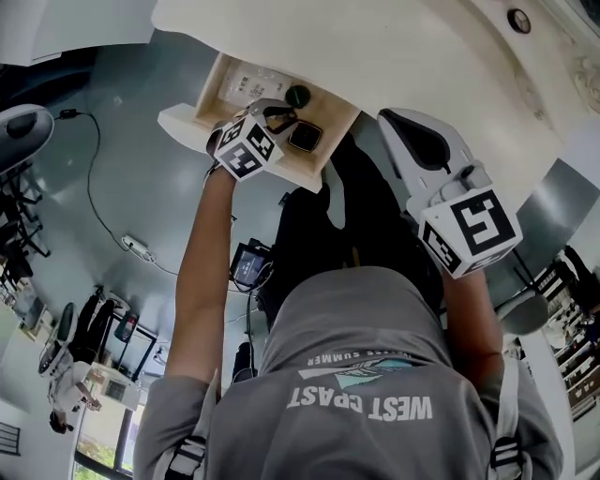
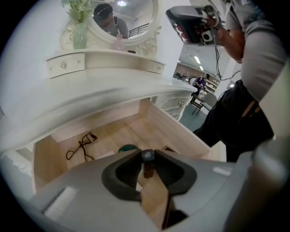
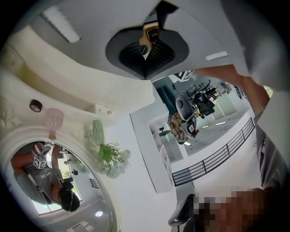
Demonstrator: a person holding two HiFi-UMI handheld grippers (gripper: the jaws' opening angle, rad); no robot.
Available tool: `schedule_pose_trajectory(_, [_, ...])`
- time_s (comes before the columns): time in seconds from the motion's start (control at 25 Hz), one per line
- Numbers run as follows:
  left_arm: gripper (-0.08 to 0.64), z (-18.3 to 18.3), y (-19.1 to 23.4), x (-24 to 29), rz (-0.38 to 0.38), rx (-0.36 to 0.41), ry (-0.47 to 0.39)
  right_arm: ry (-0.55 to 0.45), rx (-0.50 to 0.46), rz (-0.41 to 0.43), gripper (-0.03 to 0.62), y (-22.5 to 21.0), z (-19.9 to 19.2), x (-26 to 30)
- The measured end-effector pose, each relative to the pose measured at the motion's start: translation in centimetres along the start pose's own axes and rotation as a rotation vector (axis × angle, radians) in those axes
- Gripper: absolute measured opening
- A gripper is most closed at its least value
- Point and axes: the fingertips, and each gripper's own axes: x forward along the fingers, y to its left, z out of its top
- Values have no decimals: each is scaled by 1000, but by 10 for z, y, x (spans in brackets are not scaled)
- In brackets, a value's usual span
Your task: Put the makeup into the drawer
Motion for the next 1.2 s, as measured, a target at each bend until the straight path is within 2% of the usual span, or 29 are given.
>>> schedule_pose_trajectory(0.16, [87,4,1,3,-5,11,11,-2,10,-15,2,-7,-4,-5])
schedule_pose_trajectory(0.36, [89,-7,0,6,-29,-60,43,-8,10,-16,2,-7,0,-7])
schedule_pose_trajectory(0.6, [89,-10,-1,6,-14,-41,53,-4,5,-11,2,-5,0,-4])
schedule_pose_trajectory(0.72, [89,-9,1,4,11,-48,36,-5,1,-9,2,-3,2,-3])
schedule_pose_trajectory(0.84, [89,-3,6,0,26,-79,-20,-3,0,-9,2,-1,2,-2])
schedule_pose_trajectory(0.96, [89,4,9,-3,25,-78,-67,3,0,-8,2,1,1,1])
schedule_pose_trajectory(1.2, [89,7,14,2,8,-85,-43,12,1,-5,2,3,1,3])
